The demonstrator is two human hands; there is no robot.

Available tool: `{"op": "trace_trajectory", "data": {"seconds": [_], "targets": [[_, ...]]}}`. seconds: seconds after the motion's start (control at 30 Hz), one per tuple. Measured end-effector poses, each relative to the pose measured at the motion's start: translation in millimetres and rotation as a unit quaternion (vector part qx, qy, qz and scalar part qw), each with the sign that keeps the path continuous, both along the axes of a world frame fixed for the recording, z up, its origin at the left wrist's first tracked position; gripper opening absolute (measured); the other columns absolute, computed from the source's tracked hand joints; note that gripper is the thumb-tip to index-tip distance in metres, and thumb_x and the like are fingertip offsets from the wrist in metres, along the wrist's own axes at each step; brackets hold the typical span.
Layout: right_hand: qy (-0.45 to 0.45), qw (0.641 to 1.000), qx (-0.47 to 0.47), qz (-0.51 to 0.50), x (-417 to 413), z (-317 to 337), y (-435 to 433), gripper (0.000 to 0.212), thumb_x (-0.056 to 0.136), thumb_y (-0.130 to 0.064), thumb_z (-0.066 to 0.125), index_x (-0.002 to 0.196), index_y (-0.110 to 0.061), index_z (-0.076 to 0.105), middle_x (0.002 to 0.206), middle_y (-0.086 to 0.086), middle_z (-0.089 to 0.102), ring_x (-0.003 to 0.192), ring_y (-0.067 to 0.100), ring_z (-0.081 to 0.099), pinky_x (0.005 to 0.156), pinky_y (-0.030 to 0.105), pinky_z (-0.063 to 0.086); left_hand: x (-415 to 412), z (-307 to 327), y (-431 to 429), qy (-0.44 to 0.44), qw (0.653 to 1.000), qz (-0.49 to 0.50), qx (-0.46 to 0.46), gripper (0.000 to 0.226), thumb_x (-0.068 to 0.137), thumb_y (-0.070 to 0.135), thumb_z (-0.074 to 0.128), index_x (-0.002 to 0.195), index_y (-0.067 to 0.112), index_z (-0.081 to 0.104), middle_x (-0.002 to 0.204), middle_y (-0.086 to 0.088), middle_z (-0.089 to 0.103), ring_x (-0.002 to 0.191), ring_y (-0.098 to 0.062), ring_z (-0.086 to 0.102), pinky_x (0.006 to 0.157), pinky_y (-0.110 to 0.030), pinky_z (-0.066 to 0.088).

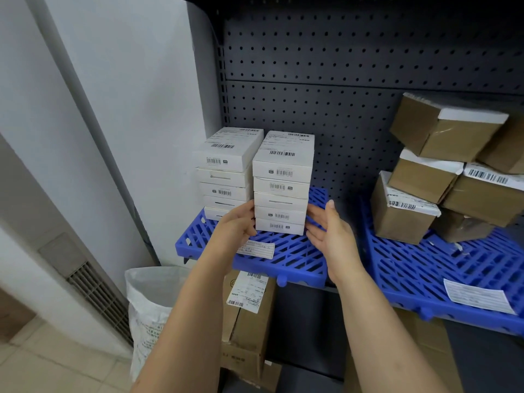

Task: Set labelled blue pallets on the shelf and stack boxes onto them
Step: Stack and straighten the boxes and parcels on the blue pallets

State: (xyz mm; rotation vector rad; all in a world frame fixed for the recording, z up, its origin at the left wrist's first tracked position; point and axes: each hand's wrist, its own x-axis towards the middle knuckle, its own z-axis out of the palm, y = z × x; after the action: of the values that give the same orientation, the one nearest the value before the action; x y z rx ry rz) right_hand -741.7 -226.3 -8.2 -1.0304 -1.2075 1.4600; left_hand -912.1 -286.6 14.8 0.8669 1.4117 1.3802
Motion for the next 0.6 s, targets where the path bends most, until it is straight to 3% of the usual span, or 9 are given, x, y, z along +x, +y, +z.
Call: {"op": "trace_trajectory", "data": {"seconds": [0.13,0.2,0.27,0.37,0.6], "targets": [[-0.028,0.999,0.012,-0.033,0,4,3,0.024,0.099,-0.037,0.047,0.111,-0.029,0.067,0.109,-0.013,0.067,0.106,0.007,0.061,0.095,0.03,0.047,-11,0,-7,0.017,0.999,0.043,-0.016,0.044,0.089,0.002,0.05,0.124,0.026,0.063,0.117,-0.01,0.069,0.109,-0.016,0.064,0.101,-0.038,0.048],[-0.044,0.998,0.028,-0.044,-2,8,3,0.018,0.095,-0.028,0.056,0.11,-0.03,0.067,0.111,-0.012,0.067,0.106,0.006,0.061,0.093,0.031,0.049,-11,5,-11,0.037,0.998,0.056,-0.014,0.035,0.091,0.009,0.054,0.116,0.03,0.066,0.111,-0.006,0.071,0.108,-0.016,0.064,0.101,-0.045,0.047],[-0.043,0.998,0.039,-0.04,-5,10,2,0.024,0.092,-0.021,0.061,0.115,-0.028,0.065,0.113,-0.012,0.067,0.104,0.003,0.061,0.091,0.028,0.05,-14,7,-12,0.047,0.996,0.074,-0.01,0.042,0.088,0.0,0.051,0.114,0.03,0.066,0.11,0.004,0.071,0.108,-0.014,0.063,0.101,-0.045,0.047],[-0.023,0.998,0.037,-0.05,-10,9,0,0.025,0.092,-0.019,0.06,0.116,-0.027,0.064,0.113,-0.009,0.067,0.103,0.004,0.063,0.09,0.028,0.051,-25,6,-18,0.036,0.993,0.112,0.009,0.047,0.087,-0.007,0.048,0.117,0.024,0.066,0.115,0.003,0.069,0.106,-0.014,0.064,0.098,-0.042,0.05],[0.027,0.996,0.001,-0.085,-22,11,-3,0.026,0.1,-0.036,0.044,0.117,-0.029,0.063,0.117,-0.005,0.066,0.109,0.013,0.061,0.095,0.036,0.048,-87,7,-22,0.005,0.987,0.151,0.052,0.029,0.091,0.008,0.058,0.114,0.021,0.068,0.11,-0.003,0.069,0.093,-0.01,0.066,0.094,-0.037,0.053]]}}
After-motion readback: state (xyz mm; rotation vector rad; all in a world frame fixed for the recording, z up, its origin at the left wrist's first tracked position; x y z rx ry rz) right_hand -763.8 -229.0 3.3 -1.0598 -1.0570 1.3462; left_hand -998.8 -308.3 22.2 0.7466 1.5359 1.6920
